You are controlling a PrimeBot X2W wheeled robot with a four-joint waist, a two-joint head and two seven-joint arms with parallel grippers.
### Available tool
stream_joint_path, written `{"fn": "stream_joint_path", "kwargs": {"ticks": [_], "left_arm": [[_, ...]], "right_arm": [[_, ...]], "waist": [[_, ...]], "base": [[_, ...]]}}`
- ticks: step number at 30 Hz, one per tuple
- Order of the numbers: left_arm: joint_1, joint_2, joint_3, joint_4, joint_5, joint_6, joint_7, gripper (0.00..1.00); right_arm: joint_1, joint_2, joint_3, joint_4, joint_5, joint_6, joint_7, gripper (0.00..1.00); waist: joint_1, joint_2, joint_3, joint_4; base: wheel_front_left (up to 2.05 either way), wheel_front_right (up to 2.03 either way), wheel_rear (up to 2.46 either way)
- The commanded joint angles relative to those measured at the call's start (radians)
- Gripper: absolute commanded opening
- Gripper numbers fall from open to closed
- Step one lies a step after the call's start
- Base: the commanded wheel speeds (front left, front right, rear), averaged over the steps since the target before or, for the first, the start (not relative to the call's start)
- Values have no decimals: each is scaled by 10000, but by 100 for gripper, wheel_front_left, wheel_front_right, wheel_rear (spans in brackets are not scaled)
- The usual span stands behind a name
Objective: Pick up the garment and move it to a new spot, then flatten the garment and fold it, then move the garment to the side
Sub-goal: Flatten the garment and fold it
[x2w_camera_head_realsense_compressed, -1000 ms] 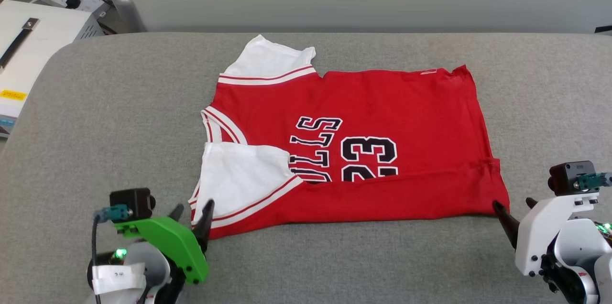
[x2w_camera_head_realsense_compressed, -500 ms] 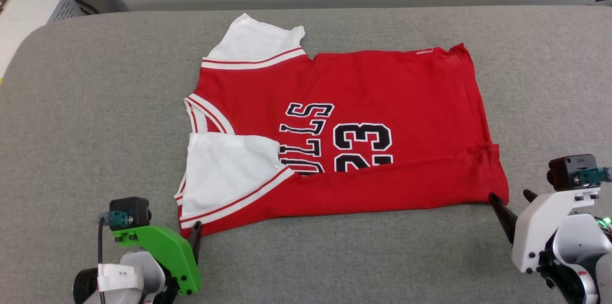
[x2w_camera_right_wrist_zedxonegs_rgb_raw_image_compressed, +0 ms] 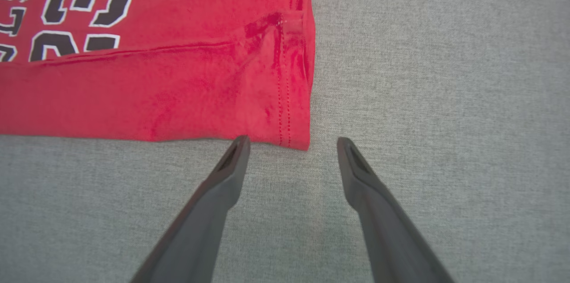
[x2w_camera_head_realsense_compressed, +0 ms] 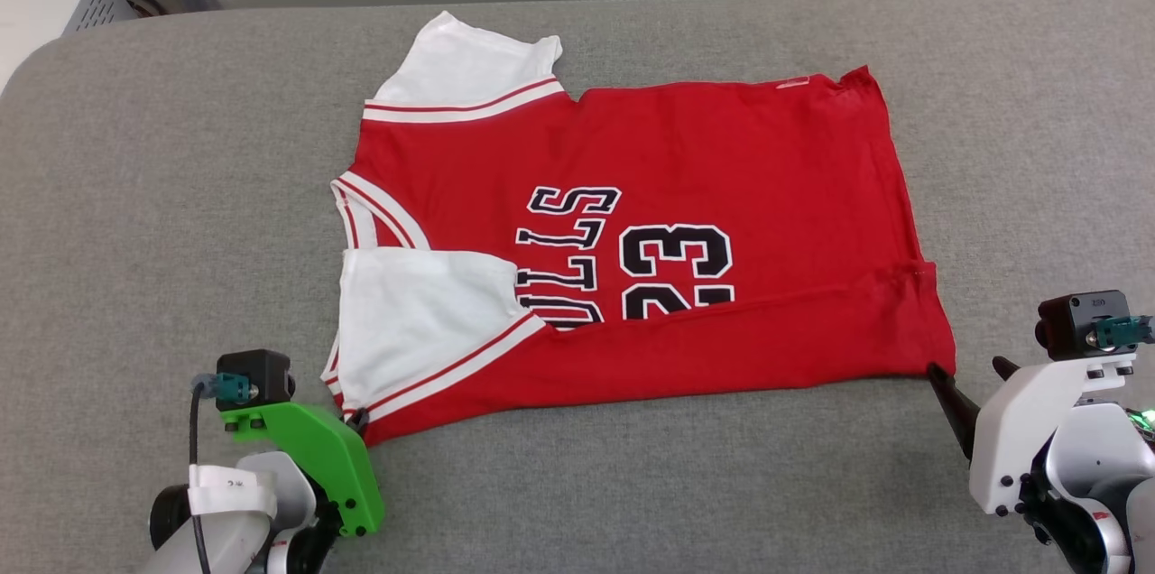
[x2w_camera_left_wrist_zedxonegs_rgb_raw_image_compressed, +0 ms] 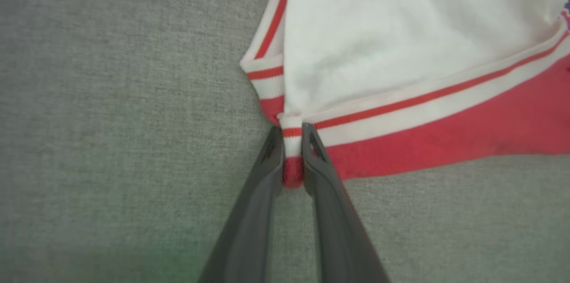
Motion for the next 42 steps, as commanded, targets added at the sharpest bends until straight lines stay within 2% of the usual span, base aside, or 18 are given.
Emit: {"fn": "stream_joint_path", "kwargs": {"ticks": [1, 8, 11, 12, 17, 25, 26, 27, 28, 36, 42], "left_arm": [[454, -308, -432, 380, -180, -89, 354, 0], [298, -253, -195, -173, 109, -212, -533, 0], [163, -125, -62, -763, 285, -146, -822, 0], [62, -1, 39, -1446, 436, -40, -997, 0], [9, 103, 38, -2265, 557, 29, -1033, 0], [46, 220, 19, -2548, 626, 121, -1014, 0], [43, 222, 26, -2535, 624, 117, -1030, 0], [42, 225, 25, -2515, 625, 111, -1038, 0], [39, 224, 19, -2483, 625, 97, -1046, 0], [105, 195, -64, -2126, 570, -21, -1056, 0], [357, 241, -126, -1746, 458, -108, -1043, 0]], "right_arm": [[16, -58, -19, 28, -87, -7, 10, 100], [-122, -40, -217, 308, -361, -7, 174, 100], [-323, 148, -438, 670, -452, -7, 302, 100], [-646, 455, -708, 1196, -564, -7, 336, 100], [-1111, 787, -1101, 2095, -1110, -7, 244, 100], [-1484, 1079, -1390, 3176, -1572, -7, -6, 100], [-1490, 1107, -1373, 3315, -1558, -7, 36, 77], [-1490, 1122, -1366, 3405, -1532, -7, 70, 50], [-1489, 1140, -1334, 3507, -1479, -7, 115, 0], [-1511, 1101, -1461, 3845, -1256, -7, -16, 0], [-1354, 892, -1610, 3630, -1143, -7, -96, 0]], "waist": [[0, -1, -174, 139], [0, -1, -472, 448], [0, -1, -463, 566], [0, -1, -378, 658], [0, -1, -219, 772], [0, -1, 26, 857], [0, -1, 56, 864], [0, -1, 72, 865], [0, -1, 85, 863], [0, -1, -128, 780], [0, -1, -631, 678]], "base": [[0, 0, 0], [0, 0, 0], [0, 0, 0], [0, 0, 0], [0, 0, 0], [0, 0, 0], [0, 0, 0], [0, 0, 0], [0, 0, 0], [0, 0, 0], [0, 0, 0]]}}
